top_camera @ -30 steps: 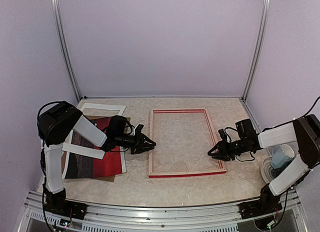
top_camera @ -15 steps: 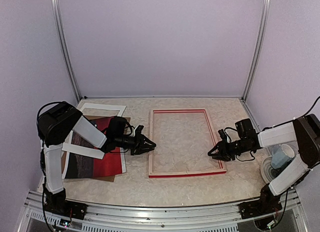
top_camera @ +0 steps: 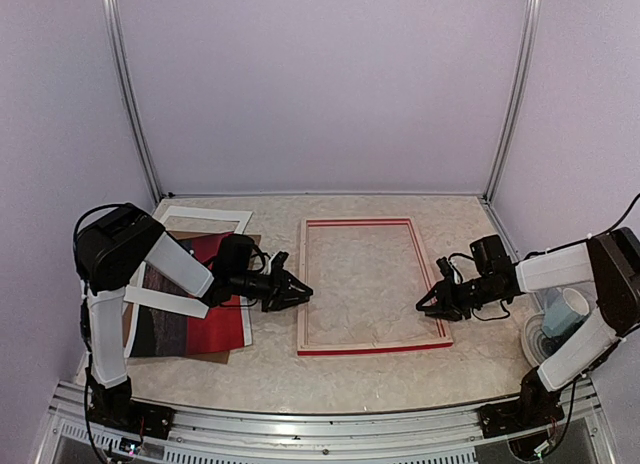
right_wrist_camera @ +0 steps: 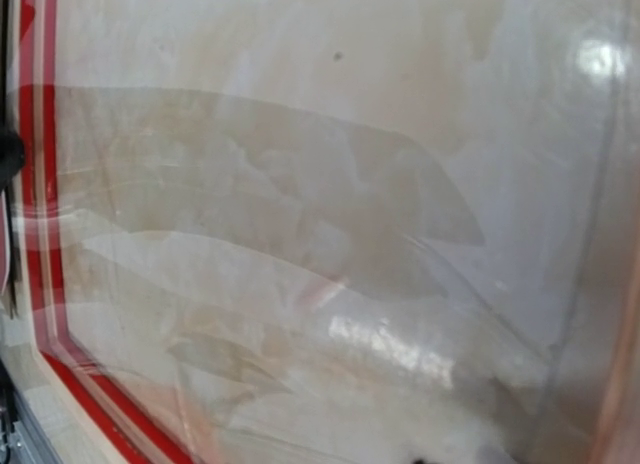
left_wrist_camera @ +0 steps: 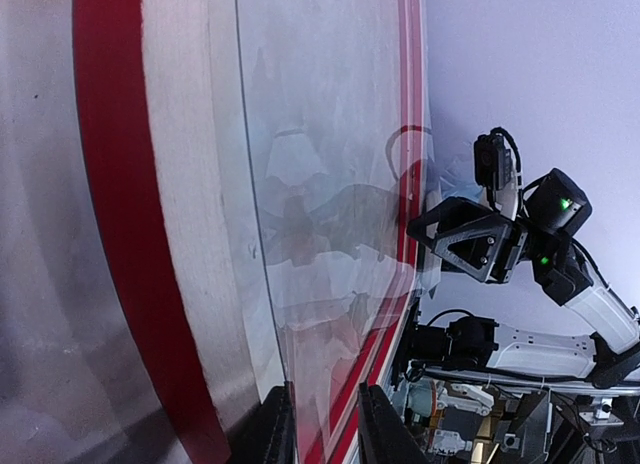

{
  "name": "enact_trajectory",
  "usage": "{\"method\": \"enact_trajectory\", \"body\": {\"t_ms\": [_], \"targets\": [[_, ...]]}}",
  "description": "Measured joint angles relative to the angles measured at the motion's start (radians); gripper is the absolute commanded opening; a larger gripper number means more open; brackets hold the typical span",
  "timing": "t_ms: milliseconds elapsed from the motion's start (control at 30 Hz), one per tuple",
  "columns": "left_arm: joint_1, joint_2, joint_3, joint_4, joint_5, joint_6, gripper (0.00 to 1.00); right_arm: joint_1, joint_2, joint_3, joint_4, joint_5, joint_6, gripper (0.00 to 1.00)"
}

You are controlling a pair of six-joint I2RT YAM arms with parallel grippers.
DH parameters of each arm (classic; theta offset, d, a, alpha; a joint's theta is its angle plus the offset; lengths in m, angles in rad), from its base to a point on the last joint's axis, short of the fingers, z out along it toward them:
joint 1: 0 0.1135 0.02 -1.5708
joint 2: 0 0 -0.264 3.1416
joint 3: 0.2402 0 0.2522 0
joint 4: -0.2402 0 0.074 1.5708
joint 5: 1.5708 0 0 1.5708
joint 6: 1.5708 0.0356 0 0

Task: Put the photo into the frame
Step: Place the glass panel on the frame body.

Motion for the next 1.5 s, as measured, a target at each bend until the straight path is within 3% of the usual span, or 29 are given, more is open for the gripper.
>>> {"method": "enact_trajectory", "body": {"t_ms": [1500], "targets": [[-0.010, -0.033, -0.045, 0.005, 0.000, -0.015, 0.24, 0.000, -0.088, 0.003, -0.034, -0.035, -0.003, 0.32]]}}
